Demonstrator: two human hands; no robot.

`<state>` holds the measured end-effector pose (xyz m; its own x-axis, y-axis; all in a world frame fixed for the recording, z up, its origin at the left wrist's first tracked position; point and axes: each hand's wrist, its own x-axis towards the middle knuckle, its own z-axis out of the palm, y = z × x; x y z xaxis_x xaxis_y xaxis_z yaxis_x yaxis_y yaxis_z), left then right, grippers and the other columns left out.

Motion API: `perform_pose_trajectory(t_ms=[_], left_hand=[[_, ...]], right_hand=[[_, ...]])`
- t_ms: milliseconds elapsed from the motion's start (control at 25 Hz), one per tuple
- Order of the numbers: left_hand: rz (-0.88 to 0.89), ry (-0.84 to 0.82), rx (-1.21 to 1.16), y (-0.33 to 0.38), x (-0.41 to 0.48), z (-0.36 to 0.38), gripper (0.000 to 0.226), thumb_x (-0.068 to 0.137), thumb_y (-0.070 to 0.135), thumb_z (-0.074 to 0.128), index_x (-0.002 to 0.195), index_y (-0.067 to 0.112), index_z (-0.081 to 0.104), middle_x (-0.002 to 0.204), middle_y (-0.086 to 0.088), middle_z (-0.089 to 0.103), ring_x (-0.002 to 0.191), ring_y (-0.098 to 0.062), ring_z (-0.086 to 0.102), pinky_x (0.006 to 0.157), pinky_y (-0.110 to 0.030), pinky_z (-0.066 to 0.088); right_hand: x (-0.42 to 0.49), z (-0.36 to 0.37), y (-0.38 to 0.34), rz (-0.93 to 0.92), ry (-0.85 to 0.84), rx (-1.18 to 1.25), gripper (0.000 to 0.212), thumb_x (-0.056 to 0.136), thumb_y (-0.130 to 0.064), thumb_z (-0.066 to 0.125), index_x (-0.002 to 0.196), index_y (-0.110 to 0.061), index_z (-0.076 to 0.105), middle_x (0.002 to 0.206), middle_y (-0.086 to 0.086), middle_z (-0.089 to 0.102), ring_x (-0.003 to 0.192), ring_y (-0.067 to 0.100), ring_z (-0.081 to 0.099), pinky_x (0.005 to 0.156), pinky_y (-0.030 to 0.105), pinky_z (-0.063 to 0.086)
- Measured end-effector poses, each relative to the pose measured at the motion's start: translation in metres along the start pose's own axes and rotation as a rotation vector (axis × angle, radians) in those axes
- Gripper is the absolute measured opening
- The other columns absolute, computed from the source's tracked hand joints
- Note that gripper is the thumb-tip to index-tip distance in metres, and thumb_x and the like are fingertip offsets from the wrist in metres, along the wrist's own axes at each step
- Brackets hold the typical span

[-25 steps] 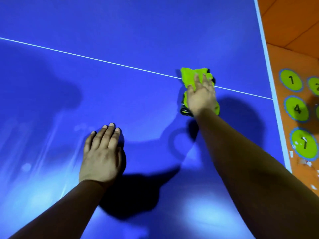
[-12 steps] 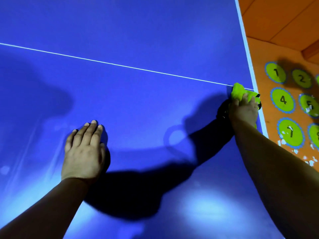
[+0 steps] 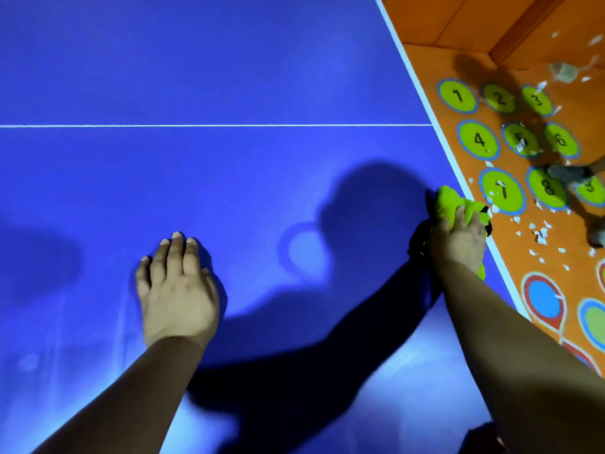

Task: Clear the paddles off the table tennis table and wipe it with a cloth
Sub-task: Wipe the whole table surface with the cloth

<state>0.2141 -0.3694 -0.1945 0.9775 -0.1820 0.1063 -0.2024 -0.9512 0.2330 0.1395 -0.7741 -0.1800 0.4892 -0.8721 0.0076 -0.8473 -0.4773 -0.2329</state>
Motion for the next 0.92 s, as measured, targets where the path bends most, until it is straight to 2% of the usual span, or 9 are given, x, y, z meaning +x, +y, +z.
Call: perform_pose_trajectory(t_ms=[200, 400, 640, 800, 920], left_hand=[[0.006, -0.03, -0.02, -0.003, 0.0, 0.001, 0.053, 0.085, 0.022, 0.034, 0.13, -0.002, 0.046, 0.141, -0.02, 0.042, 0.132, -0.036, 0.031, 0.109, -0.05, 0.013], [0.012, -0.059, -0.012, -0.005, -0.003, 0.001, 0.053, 0.086, 0.022, 0.032, 0.132, -0.001, 0.044, 0.143, -0.019, 0.039, 0.134, -0.035, 0.029, 0.11, -0.048, 0.009], [0.018, -0.073, -0.061, -0.006, -0.005, -0.003, 0.052, 0.09, 0.023, 0.028, 0.135, 0.002, 0.043, 0.146, -0.015, 0.037, 0.137, -0.031, 0.026, 0.113, -0.045, 0.007], [0.02, -0.152, -0.224, -0.016, 0.002, -0.017, 0.045, 0.096, 0.019, 0.038, 0.14, 0.012, 0.039, 0.153, -0.003, 0.027, 0.142, -0.019, 0.018, 0.114, -0.036, 0.004], [0.049, -0.143, -0.283, -0.053, 0.006, -0.041, 0.048, 0.091, 0.011, 0.048, 0.138, 0.013, 0.042, 0.149, -0.003, 0.034, 0.137, -0.024, 0.027, 0.111, -0.036, 0.014]], right_hand=[[-0.075, 0.0, -0.009, 0.076, -0.004, -0.003, 0.055, 0.098, -0.03, 0.044, 0.149, -0.016, 0.031, 0.158, 0.015, 0.018, 0.144, 0.034, 0.016, 0.116, 0.039, 0.01], [-0.151, 0.006, -0.029, 0.009, -0.036, 0.004, 0.058, 0.095, -0.035, 0.041, 0.15, -0.021, 0.028, 0.159, 0.013, 0.015, 0.146, 0.032, 0.011, 0.116, 0.041, 0.008], [-0.197, 0.008, -0.055, -0.015, -0.108, 0.023, 0.063, 0.095, -0.034, 0.047, 0.152, -0.026, 0.022, 0.161, 0.009, 0.01, 0.148, 0.027, 0.003, 0.117, 0.04, 0.004], [-0.226, 0.008, -0.076, -0.035, -0.138, 0.026, 0.063, 0.095, -0.036, 0.046, 0.152, -0.029, 0.019, 0.161, 0.007, 0.008, 0.148, 0.026, 0.001, 0.118, 0.041, 0.003], [-0.254, 0.012, -0.107, -0.058, -0.152, 0.031, 0.064, 0.094, -0.038, 0.046, 0.152, -0.031, 0.019, 0.161, 0.006, 0.007, 0.148, 0.024, -0.001, 0.118, 0.041, 0.002]])
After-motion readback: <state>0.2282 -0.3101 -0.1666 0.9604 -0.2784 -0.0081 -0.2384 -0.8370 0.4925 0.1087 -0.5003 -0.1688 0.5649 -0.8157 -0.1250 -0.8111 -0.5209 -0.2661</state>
